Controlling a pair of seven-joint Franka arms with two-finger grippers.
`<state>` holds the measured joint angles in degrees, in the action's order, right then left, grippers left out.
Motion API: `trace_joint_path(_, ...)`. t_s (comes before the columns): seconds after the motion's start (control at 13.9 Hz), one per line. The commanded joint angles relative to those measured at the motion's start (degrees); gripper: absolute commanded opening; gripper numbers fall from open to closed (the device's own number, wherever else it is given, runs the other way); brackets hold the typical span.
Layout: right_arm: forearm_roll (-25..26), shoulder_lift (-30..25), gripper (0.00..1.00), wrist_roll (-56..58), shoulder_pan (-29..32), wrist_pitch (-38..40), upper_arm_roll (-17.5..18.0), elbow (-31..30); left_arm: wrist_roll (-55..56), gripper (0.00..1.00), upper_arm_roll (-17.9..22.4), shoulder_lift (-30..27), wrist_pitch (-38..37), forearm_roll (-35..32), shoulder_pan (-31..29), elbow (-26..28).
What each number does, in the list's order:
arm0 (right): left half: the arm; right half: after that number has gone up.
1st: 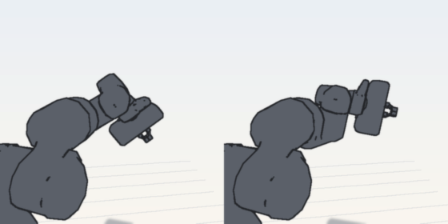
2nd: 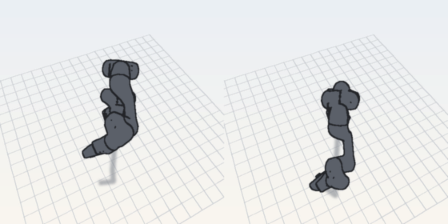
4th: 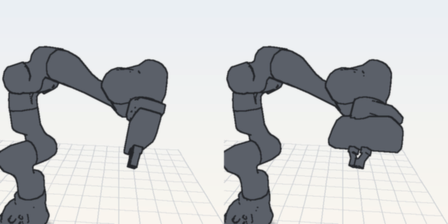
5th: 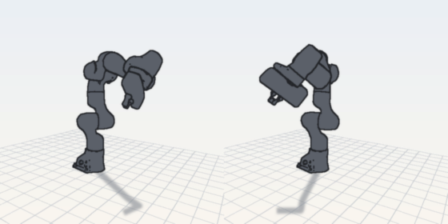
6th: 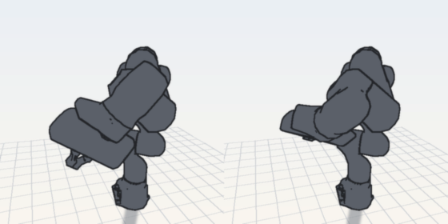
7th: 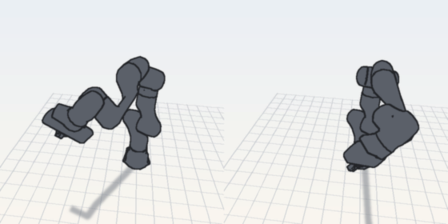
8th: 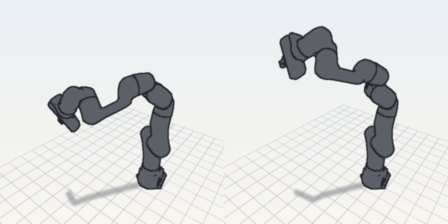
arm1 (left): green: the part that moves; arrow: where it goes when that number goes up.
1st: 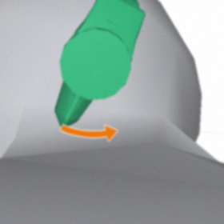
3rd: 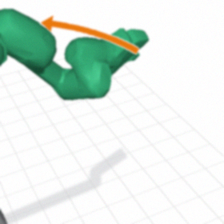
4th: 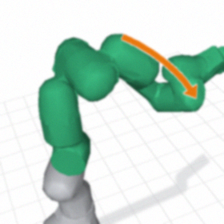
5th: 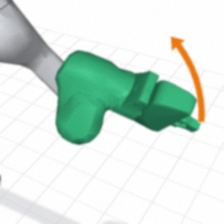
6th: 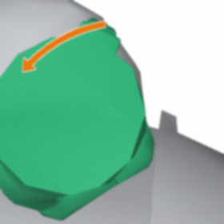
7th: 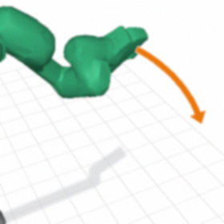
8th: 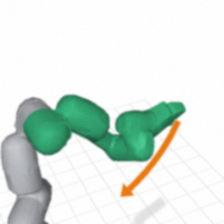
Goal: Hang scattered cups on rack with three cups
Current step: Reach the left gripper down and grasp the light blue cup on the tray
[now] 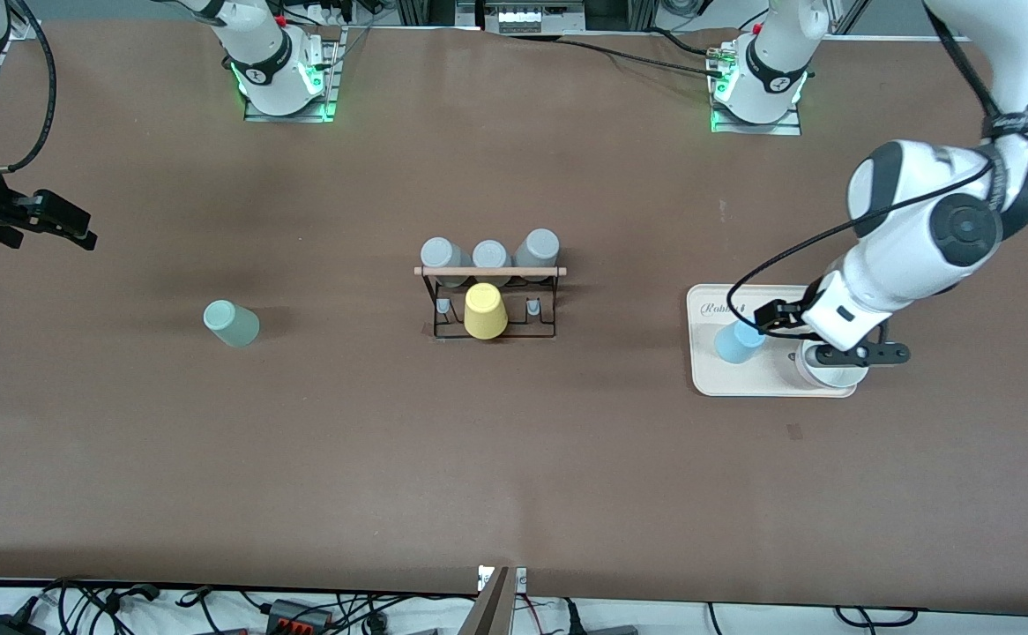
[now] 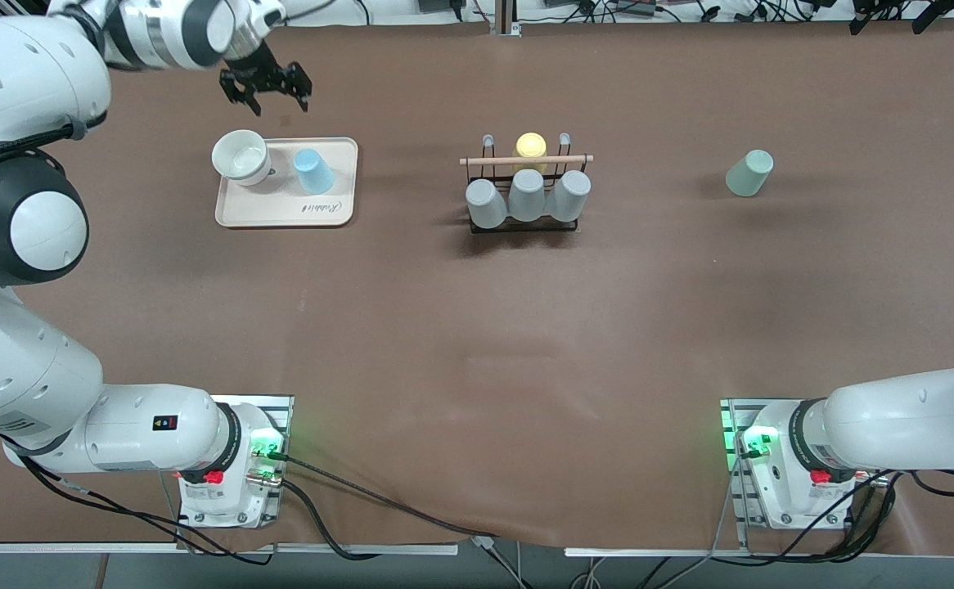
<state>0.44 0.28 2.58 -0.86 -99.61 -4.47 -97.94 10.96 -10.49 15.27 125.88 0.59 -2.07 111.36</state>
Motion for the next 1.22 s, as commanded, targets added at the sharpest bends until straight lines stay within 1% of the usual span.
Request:
trace_joint_path(0.0, 0.35, -0.45, 1.00, -1.00, -0.02, 0.21, -0.02, -0.59, 2.83, 1.00, -0.06, 1.34, 5.24, -3.21, 0.49, 3.51)
trace_joint_path(0.29, 0.35, -0.45, 1.00, -0.91, 0.07, 0.21, -0.02, -0.59, 6.70, 1.00, 0.03, 6.26, 10.87, -4.98, 2.07, 4.57)
trace_joint_path(0.57, 0.35, -0.36, 1.00, -0.91, 0.07, 0.21, -0.02, -0.59, 8.20, 1.00, 0.03, 7.58, 15.70, -7.62, 2.07, 8.08)
trace_joint_path(0.65, 0.35, -0.36, 1.00, -0.91, 0.16, 0.30, -0.02, -0.59, 8.20, 0.97, 0.03, 7.58, 15.97, -7.63, 1.99, 8.26)
trace_joint_path(0.72, 0.35, -0.28, 1.00, -0.91, 0.16, 0.21, -0.02, -0.59, 8.12, 0.89, 0.03, 7.58, 15.98, -7.63, 1.99, 8.26)
trace_joint_path(1.0, 0.35, -0.10, 1.00, -0.91, 0.25, 0.73, -0.10, -0.59, 8.03, 0.45, 0.03, 7.24, 15.63, -7.63, 1.90, 7.74)
trace_joint_path(1.08, 0.35, -0.10, 1.00, -0.91, 0.25, 0.74, -0.10, -0.59, 7.94, 0.36, 0.03, 6.89, 15.45, -7.63, 1.81, 7.56)
trace_joint_path(1.15, 0.43, -0.10, 1.00, -0.91, 0.25, 0.74, -0.10, -0.59, 7.85, 0.30, 0.03, 6.62, 15.36, -7.63, 1.81, 7.21)
